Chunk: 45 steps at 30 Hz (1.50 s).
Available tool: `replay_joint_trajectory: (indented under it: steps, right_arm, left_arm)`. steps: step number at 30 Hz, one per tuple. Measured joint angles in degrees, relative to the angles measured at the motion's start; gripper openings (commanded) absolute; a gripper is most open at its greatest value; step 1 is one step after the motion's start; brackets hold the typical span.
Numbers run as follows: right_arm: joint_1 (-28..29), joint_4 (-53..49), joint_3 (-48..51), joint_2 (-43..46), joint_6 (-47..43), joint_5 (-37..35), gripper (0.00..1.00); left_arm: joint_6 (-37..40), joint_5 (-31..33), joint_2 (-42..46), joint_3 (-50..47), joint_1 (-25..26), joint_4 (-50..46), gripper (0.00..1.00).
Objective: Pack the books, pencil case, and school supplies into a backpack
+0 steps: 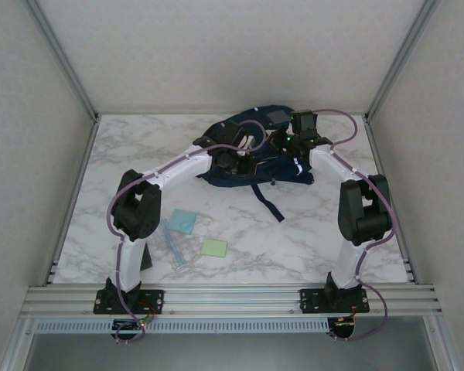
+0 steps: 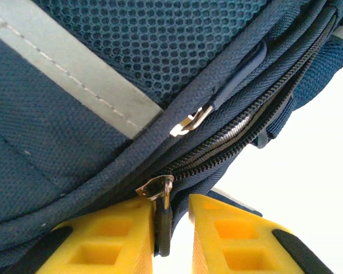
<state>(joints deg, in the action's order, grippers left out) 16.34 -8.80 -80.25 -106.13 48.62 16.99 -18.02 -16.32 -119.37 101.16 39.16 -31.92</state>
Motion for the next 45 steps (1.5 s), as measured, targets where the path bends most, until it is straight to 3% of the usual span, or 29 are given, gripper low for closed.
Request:
replay_joint_trajectory:
  steps: [6, 12, 13, 14, 16, 18, 20, 29, 34, 35, 40, 45]
  right_arm:
    - [0.0, -0.02, 0.0, -0.02, -0.02, 0.17, 0.0]
    - [-0.02, -0.11, -0.04, -0.07, -0.5, 0.2, 0.0]
    - [0.0, -0.44, -0.17, -0.11, -0.85, 0.2, 0.06]
    - [0.0, -0.87, -0.42, -0.2, -1.05, 0.22, 0.18]
    - [-0.02, -2.1, -1.03, -0.37, -1.77, 0.76, 0.54]
    - [0.0, -2.62, -1.27, -0.07, -2.45, 1.22, 0.69]
    - [0.0, -2.8, -0.57, 0.85, -2.95, 1.22, 0.71]
    - [0.02, -3.08, 13.22, 13.18, -0.74, 3.65, 0.67]
    - [1.29, 0.9, 19.98, 14.29, 4.66, 6.03, 0.65]
    - [1.73, 1.57, 20.24, 13.97, 5.35, 6.05, 0.59]
    - [3.13, 8.85, 20.15, 10.27, 9.03, 7.02, 0.01]
    - [3.37, 9.4, 20.0, 9.9, 8.96, 6.27, 0.0]
  left_arm:
    - [-0.68, -0.17, -0.04, 0.02, -0.37, -0.2, 0.0]
    - [-0.61, -0.13, -0.04, 0.02, -0.39, -0.28, 0.0]
    - [-0.61, -0.13, -0.02, 0.09, -0.39, -0.39, 0.0]
    - [-0.63, -0.13, -0.04, 0.17, -0.39, -0.61, 0.0]
    - [-0.7, -0.04, -0.04, 0.79, -0.42, -1.73, 0.0]
    - [-1.09, -0.02, -0.04, 1.55, -0.55, -2.97, 0.0]
    - [-1.55, -0.55, -0.04, 2.43, -0.72, -4.17, 0.0]
    - [-2.32, -4.07, -2.54, 12.04, -1.18, -12.7, 0.0]
    - [-2.27, -5.33, -2.56, 12.85, -0.98, -14.97, 0.0]
    - [-2.27, -5.57, -2.58, 12.85, -0.85, -15.3, 0.0]
    - [-1.64, -5.62, -2.58, 12.81, 0.15, -16.15, 0.0]
    - [0.13, -3.76, -2.45, 11.15, -0.02, -16.57, 0.0]
